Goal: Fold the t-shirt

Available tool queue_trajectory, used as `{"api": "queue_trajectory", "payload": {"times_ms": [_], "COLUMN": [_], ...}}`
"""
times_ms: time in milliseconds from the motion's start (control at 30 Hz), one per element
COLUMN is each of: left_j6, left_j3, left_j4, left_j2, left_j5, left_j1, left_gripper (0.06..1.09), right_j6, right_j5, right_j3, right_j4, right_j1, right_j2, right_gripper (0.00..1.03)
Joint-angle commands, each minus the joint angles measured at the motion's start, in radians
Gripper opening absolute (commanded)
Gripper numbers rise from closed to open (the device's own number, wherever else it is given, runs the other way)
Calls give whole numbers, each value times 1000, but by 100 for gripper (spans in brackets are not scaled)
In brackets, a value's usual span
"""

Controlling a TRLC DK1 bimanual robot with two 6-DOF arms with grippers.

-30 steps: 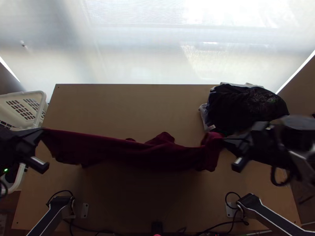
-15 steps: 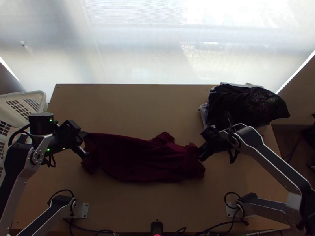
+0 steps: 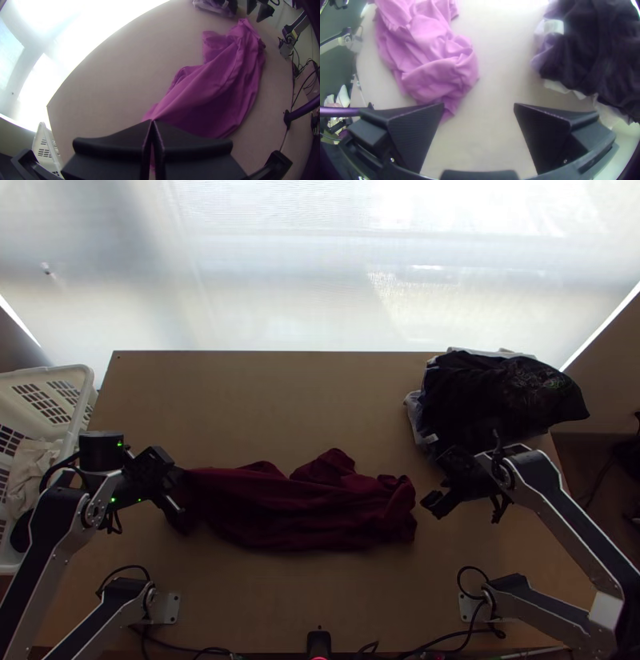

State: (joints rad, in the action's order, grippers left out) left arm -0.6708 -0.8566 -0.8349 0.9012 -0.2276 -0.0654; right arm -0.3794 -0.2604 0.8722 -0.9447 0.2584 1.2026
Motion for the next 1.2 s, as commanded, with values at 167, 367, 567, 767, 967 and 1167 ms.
{"api": "queue_trajectory", "payload": {"times_ms": [167, 367, 567, 767, 967, 1167], "left_j6": [-13, -67, -93, -164, -227, -279], "left_j3": [19, 19, 8, -15, -18, -48], "left_j4": [10, 10, 25, 26, 28, 19], "left_j2": [-8, -10, -10, 8, 11, 22], "left_j5": [2, 1, 2, 1, -9, -27], "left_j1": [6, 67, 92, 191, 259, 325], "left_gripper": [14, 10, 10, 10, 10, 10], "right_j6": [152, 152, 143, 139, 116, 68], "right_j5": [101, 168, 204, 211, 219, 237], "right_j3": [246, 166, 160, 99, 22, 4], "right_j4": [-35, 119, 234, 241, 265, 299], "right_j1": [278, 446, 521, 522, 493, 473], "right_j2": [-26, 98, 201, 233, 204, 206], "right_gripper": [98, 98, 96, 96, 96, 96]}}
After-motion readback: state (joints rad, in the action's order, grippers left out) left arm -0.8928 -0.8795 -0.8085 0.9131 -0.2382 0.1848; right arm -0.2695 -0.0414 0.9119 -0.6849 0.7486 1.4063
